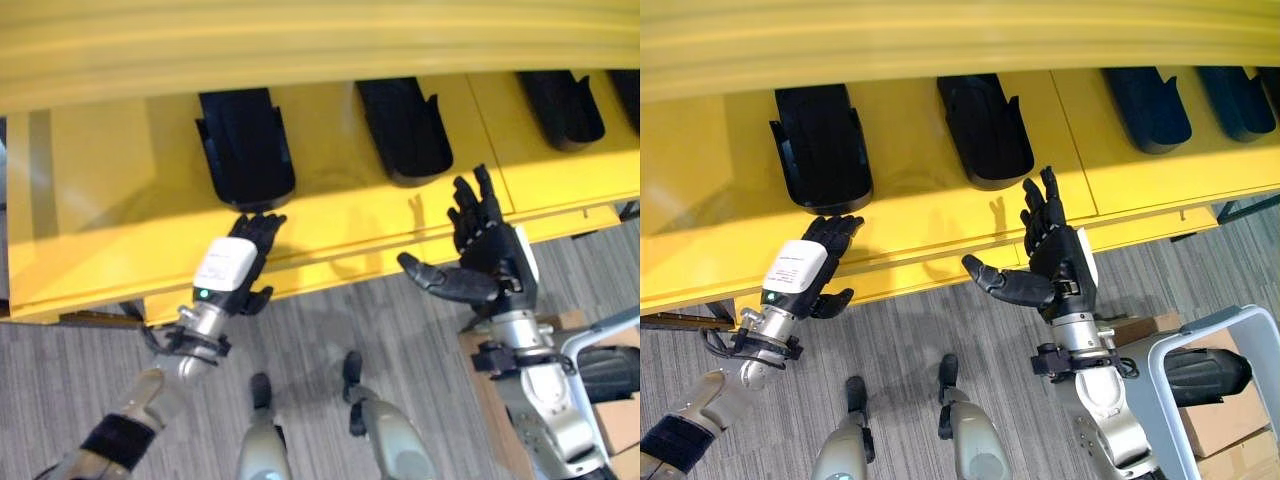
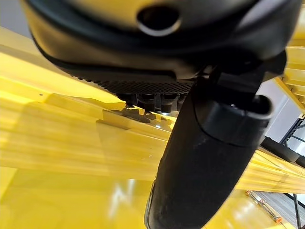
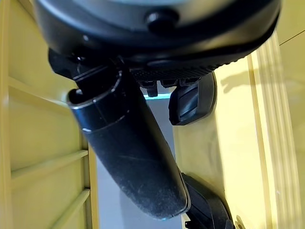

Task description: Move parts from the plastic box to the shelf.

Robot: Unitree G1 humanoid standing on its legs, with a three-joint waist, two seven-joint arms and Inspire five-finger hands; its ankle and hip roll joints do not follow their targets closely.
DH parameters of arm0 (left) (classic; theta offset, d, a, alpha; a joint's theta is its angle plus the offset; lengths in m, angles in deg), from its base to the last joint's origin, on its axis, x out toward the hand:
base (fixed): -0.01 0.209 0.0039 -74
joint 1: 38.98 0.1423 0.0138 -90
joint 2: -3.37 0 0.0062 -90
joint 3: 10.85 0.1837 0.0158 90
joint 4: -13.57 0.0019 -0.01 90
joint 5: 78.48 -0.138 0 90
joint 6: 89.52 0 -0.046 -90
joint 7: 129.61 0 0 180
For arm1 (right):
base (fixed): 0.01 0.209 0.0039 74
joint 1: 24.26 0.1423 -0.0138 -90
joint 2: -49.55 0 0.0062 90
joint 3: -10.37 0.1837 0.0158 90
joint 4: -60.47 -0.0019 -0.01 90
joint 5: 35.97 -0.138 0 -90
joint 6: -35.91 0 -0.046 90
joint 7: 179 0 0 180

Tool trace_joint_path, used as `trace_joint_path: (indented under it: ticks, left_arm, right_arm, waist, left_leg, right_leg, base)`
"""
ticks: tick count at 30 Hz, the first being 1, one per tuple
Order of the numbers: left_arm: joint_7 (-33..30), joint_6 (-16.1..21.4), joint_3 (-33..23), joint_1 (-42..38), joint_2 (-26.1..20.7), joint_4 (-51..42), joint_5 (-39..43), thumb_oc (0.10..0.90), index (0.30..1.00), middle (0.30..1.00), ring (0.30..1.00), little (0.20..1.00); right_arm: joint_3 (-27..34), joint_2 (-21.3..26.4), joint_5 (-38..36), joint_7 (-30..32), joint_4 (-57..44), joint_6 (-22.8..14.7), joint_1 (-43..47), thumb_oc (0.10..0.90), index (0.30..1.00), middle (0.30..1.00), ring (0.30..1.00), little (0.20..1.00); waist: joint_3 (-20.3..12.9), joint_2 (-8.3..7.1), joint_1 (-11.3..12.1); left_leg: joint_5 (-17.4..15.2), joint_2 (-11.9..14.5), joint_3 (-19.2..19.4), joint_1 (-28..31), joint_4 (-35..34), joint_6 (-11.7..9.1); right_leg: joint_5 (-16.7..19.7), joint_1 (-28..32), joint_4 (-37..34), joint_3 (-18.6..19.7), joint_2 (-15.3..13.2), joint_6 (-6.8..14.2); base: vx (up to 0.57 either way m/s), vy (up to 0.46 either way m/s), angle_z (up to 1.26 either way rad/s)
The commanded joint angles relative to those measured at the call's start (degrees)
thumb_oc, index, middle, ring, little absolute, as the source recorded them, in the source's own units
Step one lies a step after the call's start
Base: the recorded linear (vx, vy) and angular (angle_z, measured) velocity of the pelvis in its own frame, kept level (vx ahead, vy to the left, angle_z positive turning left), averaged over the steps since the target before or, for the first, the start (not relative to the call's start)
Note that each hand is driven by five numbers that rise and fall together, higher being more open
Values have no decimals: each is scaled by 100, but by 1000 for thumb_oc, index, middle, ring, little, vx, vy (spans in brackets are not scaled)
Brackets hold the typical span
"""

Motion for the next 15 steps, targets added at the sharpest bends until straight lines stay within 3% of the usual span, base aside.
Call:
trace_joint_path:
  ticks: [1, 15]
  left_arm:
    - [-123, -5, 11, -388, 174, 344, 121, 900, 1000, 1000, 1000, 1000]
    - [-158, -4, 82, -473, 208, 420, 162, 900, 1000, 1000, 1000, 1000]
  right_arm:
    - [200, 160, 1, 4, -649, -664, 355, 900, 1000, 1000, 1000, 1000]
    - [184, 171, 1, 17, -657, -676, 326, 900, 1000, 1000, 1000, 1000]
  waist:
    - [-274, 78, -149]
    - [-239, 79, -167]
  left_leg:
    - [-67, 526, 54, 205, 83, -29]
    - [-69, 504, 47, 167, 96, -17]
  right_leg:
    - [-408, -494, 1167, 211, -637, 653]
    - [-385, -535, 1155, 239, -648, 654]
  base:
    - [0, 0, 0]
    - [3, 3, -2]
